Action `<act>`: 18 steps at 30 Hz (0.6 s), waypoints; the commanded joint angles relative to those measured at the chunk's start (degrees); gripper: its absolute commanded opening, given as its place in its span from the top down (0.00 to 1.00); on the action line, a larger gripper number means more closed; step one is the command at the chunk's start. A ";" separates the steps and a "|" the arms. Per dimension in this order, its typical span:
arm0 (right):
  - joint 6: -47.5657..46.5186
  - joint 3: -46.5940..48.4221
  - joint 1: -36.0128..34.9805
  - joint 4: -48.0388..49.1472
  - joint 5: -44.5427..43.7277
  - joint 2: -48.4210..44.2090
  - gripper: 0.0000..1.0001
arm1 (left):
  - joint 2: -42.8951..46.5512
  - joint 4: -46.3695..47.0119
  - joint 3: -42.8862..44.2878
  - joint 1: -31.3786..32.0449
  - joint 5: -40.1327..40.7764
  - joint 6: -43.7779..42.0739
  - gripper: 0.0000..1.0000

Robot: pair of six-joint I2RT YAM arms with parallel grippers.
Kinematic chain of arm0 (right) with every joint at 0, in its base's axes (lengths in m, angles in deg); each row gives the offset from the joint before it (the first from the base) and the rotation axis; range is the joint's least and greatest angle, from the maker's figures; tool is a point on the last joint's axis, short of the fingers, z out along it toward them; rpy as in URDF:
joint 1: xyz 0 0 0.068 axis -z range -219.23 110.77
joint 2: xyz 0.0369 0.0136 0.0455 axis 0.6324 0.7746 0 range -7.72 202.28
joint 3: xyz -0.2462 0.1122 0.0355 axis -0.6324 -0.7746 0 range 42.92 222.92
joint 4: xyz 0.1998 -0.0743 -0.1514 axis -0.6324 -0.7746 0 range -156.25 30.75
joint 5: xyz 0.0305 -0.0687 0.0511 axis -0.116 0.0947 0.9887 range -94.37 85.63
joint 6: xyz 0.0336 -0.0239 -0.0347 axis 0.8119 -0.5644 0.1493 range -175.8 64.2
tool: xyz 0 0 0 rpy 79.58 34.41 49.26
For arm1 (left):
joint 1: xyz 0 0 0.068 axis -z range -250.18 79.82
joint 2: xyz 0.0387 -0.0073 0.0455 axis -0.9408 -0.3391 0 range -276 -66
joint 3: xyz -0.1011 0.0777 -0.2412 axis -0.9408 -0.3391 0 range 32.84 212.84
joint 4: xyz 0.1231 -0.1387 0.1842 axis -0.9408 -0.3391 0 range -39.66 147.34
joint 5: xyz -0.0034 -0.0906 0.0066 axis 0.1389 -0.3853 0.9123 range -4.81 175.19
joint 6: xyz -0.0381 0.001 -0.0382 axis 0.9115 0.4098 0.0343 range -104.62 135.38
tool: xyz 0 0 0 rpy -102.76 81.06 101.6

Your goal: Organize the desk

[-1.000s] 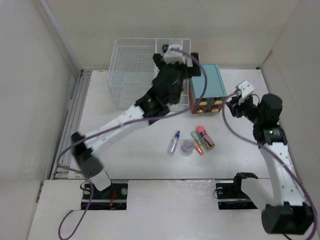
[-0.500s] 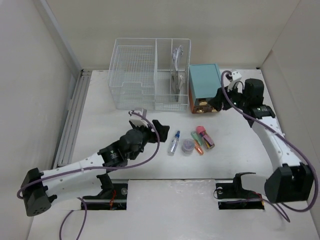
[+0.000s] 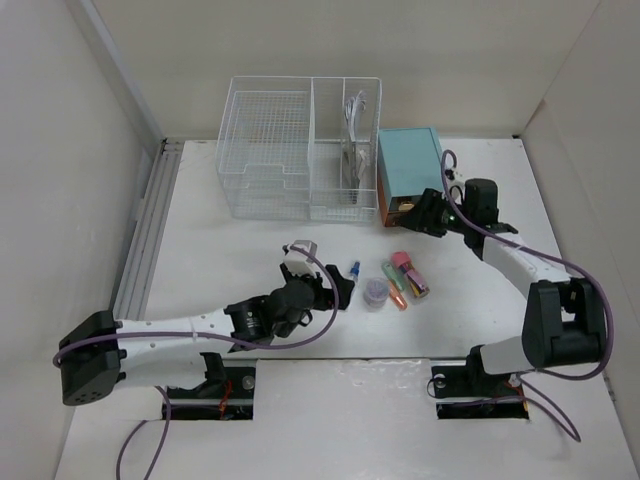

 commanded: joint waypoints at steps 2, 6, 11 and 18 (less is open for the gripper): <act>8.12 0.67 -1.04 12.07 -4.44 3.76 0.35 | 0.40 4.23 -0.23 1.29 3.34 1.72 0.16; 9.44 3.04 -1.66 13.47 -8.83 7.89 0.35 | -0.65 5.81 -0.23 1.82 3.95 1.72 0.16; 10.57 3.75 -2.19 17.59 -12.01 9.66 0.36 | -2.49 5.81 0.99 2.44 5.27 0.57 0.16; 13.39 3.06 -1.66 24.72 -13.50 10.81 0.36 | -4.79 5.81 1.52 4.20 6.32 -0.04 0.15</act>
